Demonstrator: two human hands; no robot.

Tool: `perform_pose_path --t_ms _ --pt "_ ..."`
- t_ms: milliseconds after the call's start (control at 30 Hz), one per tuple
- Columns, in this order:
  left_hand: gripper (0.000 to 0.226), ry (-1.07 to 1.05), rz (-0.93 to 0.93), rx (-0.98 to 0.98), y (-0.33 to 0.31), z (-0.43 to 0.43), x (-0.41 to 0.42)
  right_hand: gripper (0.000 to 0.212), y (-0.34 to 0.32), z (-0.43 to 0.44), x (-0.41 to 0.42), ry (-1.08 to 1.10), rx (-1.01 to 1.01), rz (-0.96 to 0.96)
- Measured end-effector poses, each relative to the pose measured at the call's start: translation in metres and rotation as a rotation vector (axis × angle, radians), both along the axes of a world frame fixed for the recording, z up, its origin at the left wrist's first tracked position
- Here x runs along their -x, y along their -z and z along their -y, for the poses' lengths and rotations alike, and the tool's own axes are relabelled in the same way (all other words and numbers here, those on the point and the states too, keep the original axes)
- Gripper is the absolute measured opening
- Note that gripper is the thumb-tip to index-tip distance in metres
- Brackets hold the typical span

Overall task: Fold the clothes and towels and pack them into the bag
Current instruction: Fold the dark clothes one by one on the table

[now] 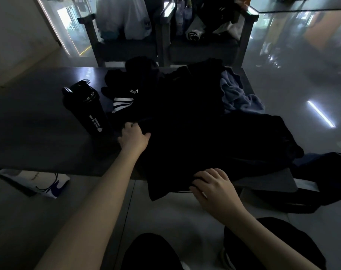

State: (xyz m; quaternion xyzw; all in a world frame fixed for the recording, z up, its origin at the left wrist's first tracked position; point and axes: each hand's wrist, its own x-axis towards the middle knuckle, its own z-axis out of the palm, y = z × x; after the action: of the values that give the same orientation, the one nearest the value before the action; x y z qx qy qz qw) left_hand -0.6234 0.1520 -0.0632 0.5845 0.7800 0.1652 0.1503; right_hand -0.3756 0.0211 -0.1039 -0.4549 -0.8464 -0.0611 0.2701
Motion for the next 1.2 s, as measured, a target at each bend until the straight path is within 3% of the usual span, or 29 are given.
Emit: perform_pose_path --t_ms 100,200,300,533,800,967,1033,1133,1200 --pt "0.057 0.184 -0.112 -0.048 -0.001 0.01 -0.016 0.04 -0.005 0.002 0.002 0.031 0.023 -0.008" --pt "0.06 0.34 -0.213 0.169 0.014 0.023 -0.031 0.068 0.004 0.001 0.002 0.044 0.05 0.25" --pt "0.062 0.325 -0.242 0.177 0.024 0.025 -0.032 0.094 0.015 -0.001 0.001 0.054 0.098 0.38" --pt "0.061 0.34 -0.352 0.111 0.014 0.037 -0.034 0.046 0.014 -0.008 0.001 0.034 -0.04 0.228" --pt "0.054 0.409 -0.371 0.207 0.002 0.043 -0.014 0.046 0.006 -0.002 0.023 -0.003 -0.004 0.192" --pt "0.042 0.517 -0.029 0.077 -0.022 0.089 -0.014 0.041 -0.007 -0.006 0.027 0.05 0.11 0.132" --pt "0.059 0.581 -0.017 0.164 -0.025 0.117 -0.02 0.038 -0.013 -0.007 0.031 0.079 0.183 0.101" --pt "0.094 0.558 -0.276 0.256 -0.015 0.146 -0.038 0.033 -0.023 -0.009 0.035 0.117 0.282 0.018" --pt "0.094 0.471 -0.382 0.203 -0.012 0.155 -0.054 0.028 -0.031 -0.011 0.035 0.138 0.387 -0.028"
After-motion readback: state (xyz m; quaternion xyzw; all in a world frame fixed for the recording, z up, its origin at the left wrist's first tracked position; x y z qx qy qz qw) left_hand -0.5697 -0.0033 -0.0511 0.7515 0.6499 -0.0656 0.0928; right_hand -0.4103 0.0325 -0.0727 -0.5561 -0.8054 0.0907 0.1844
